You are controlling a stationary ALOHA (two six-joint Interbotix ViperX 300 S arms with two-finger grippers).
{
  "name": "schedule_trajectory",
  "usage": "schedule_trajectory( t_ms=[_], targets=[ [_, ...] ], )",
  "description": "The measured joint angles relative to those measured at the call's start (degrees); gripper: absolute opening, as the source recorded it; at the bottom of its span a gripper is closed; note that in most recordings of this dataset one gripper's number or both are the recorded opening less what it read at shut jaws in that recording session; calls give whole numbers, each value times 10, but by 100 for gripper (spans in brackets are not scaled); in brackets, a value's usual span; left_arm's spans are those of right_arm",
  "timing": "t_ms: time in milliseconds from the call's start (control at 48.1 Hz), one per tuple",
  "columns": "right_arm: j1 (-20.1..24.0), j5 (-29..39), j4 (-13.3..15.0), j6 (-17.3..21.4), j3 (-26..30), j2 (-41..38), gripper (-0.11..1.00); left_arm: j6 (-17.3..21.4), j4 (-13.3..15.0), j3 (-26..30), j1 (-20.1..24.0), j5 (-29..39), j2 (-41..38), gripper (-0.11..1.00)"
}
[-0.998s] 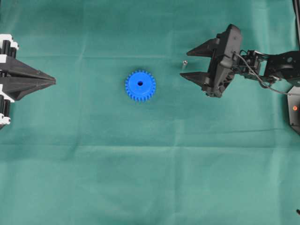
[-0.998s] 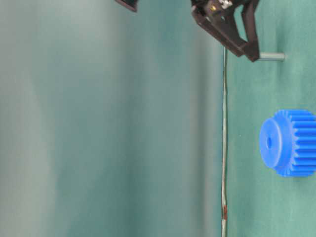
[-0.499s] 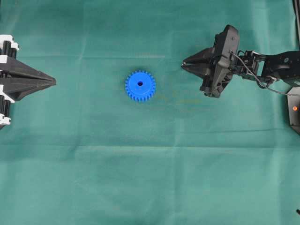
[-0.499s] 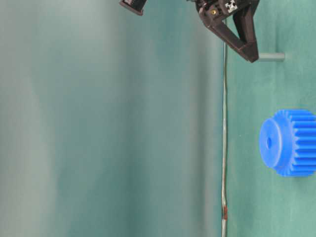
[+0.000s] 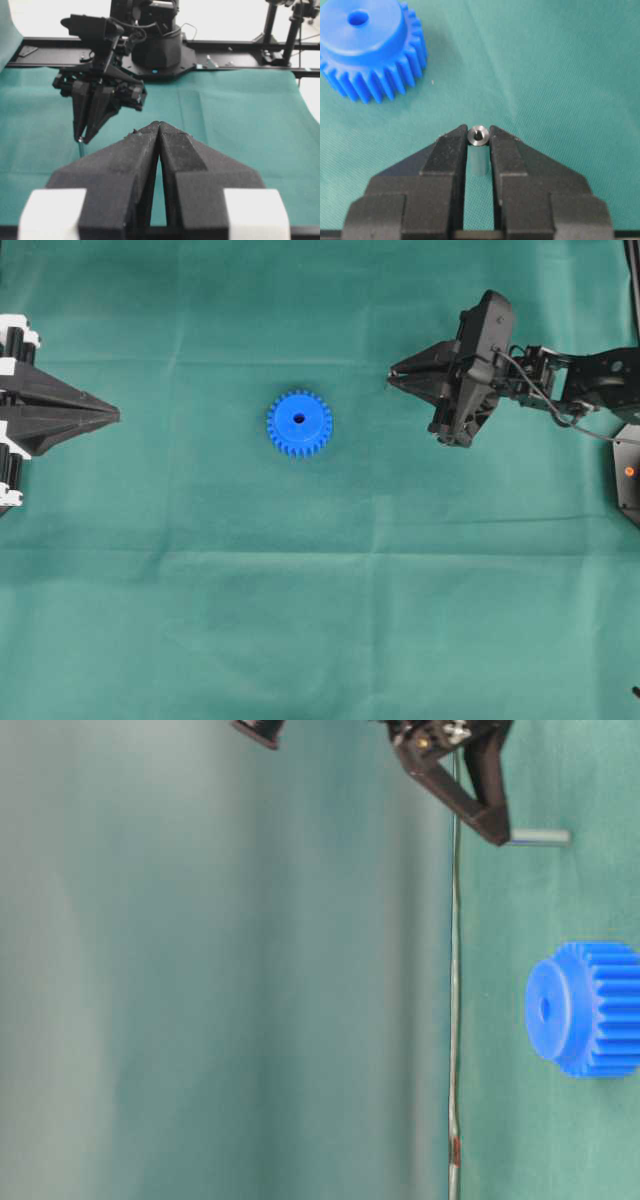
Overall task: Insert the shaft placed at a random location into the center hole of the medium gear at another random location.
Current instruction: 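Close the right gripper on the silver shaft and lift it, then carry the shaft with the right gripper over the blue gear's center hole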
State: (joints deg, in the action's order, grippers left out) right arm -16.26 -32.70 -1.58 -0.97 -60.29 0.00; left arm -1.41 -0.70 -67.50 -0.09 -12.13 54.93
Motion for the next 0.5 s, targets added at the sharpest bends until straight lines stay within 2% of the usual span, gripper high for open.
schedule_trajectory(
  t_ms=[270, 499],
  targets=[
    [0, 110, 0, -5, 17, 91, 13, 0, -1, 0, 0, 1, 0, 0],
    [0, 120, 0, -5, 17, 104, 13, 0, 0, 0, 0, 1, 0, 0]
  ],
)
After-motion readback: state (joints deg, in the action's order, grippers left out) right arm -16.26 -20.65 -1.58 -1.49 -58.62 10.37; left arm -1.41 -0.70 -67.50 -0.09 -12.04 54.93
